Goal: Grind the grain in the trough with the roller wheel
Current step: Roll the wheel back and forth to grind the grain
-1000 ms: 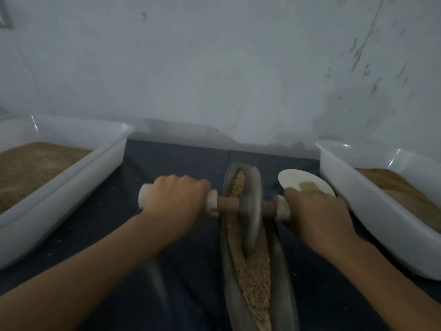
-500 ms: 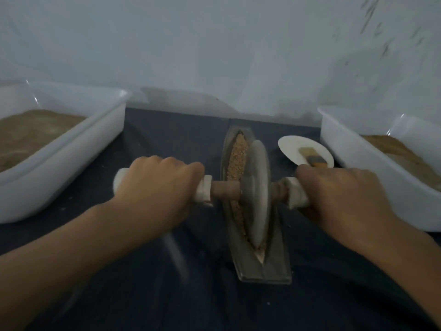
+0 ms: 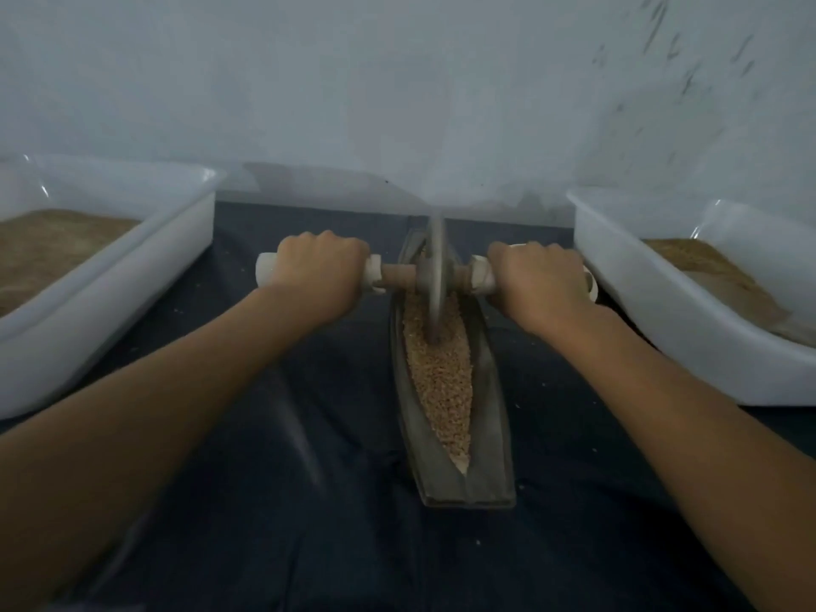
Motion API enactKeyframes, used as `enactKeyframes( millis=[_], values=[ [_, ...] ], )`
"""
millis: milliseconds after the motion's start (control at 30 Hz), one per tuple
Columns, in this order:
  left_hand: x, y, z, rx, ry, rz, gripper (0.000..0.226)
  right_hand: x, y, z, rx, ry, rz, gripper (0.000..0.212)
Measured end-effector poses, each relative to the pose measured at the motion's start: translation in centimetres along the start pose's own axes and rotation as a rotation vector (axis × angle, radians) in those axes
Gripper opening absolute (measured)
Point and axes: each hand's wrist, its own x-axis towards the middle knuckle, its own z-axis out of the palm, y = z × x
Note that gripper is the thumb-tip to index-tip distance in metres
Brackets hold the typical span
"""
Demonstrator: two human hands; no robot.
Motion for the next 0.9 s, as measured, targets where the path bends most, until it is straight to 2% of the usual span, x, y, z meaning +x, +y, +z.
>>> enactKeyframes(
  millis=[133,233,300,400,500,600,700,833,900],
  values=[
    [-4.8,0.0,-1.8,0.006,-0.010,0.054,0.031,-4.6,-0.3,-2.9,-0.056,0.005,-0.079,0.030],
    [-9.4,0.1,-3.8,0.070,0.185,0.235,0.053,-8.7,-0.3,-5.5,0.008,0.158,-0.165,0.043],
    [-10.8,0.0,-4.9,0.034,0.260,0.268,0.059,-9.9,0.0,-6.3,0.069,0.129,-0.180,0.051],
    [-9.8,0.3,-4.3,0.096,0.167,0.194,0.056,-9.1,0.0,-5.6,0.066,0.029,-0.168,0.058],
    [-5.8,0.3,-1.5,0.115,0.099,0.079,0.036,-6.1,-0.1,-2.5,-0.078,0.012,-0.099,0.037],
    [-1.7,0.2,0.0,0.023,0.043,0.005,0.023,-1.9,0.0,-0.5,-0.065,0.036,-0.027,0.024],
    [0.4,-0.2,0.8,-0.029,-0.007,-0.031,0.018,0.6,-0.3,-0.7,-0.074,0.042,-0.024,0.032],
    [-2.8,-0.1,-0.6,-0.057,-0.050,-0.010,0.020,-2.2,-1.1,-2.8,-0.076,-0.015,-0.055,0.023],
    [-6.1,-0.1,-1.8,-0.029,-0.053,0.042,0.027,-5.4,-1.3,-4.5,-0.063,0.009,-0.128,0.032]
  ],
)
